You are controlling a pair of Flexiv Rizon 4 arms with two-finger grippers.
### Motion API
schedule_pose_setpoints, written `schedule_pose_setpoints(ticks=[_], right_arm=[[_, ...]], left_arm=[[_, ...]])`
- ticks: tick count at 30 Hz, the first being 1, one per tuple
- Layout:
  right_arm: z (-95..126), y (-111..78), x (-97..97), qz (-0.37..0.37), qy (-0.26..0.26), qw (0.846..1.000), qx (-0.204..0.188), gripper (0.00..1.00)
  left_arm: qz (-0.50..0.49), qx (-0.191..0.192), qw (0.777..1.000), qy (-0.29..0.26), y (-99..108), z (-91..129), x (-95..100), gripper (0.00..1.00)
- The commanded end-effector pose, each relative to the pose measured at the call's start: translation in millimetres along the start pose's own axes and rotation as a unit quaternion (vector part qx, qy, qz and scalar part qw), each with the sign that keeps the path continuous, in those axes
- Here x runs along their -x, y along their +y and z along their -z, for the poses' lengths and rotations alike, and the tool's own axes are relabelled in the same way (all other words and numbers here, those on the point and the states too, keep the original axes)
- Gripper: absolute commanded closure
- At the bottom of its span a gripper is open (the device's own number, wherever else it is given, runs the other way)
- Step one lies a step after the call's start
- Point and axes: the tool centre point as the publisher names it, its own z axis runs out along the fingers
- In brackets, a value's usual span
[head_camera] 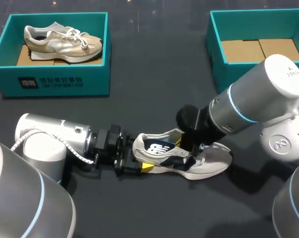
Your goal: Take the shoe out of the shoebox, open the shoe tongue, remove and reinsert the insole, then place the shoe into the shoebox
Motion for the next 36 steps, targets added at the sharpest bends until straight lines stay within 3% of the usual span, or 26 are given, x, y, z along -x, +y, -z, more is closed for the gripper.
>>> schedule_pose_setpoints(ticks=[1, 9, 13, 19, 27, 36], right_arm=[[7, -11.6, -0.6, 0.001, 0.0, 0.998, 0.07, 1.0], [10, -12.5, 2.3, 0.014, 0.002, 0.995, 0.099, 1.0], [15, -2.8, 3.2, 0.035, -0.003, 0.995, 0.098, 1.0], [14, 18.5, 1.0, 0.068, -0.003, 0.996, 0.055, 1.0], [17, 39.2, -4.4, 0.101, -0.004, 0.995, 0.026, 1.0], [20, 52.8, -9.7, 0.126, 0.008, 0.992, -0.006, 1.0]], left_arm=[[0.0, 0.002, 1.0, 0.0, 2, -2, 0.1, 1.0], [0.0, 0.002, 1.0, 0.0, 2, -2, 0.1, 1.0], [0.0, 0.002, 1.0, 0.0, 2, -2, 0.1, 1.0], [0.0, 0.002, 1.0, 0.0, 2, -2, 0.1, 1.0], [0.0, 0.002, 1.0, 0.0, 2, -2, 0.1, 1.0], [0.0, 0.002, 1.0, 0.0, 2, -2, 0.1, 1.0]])
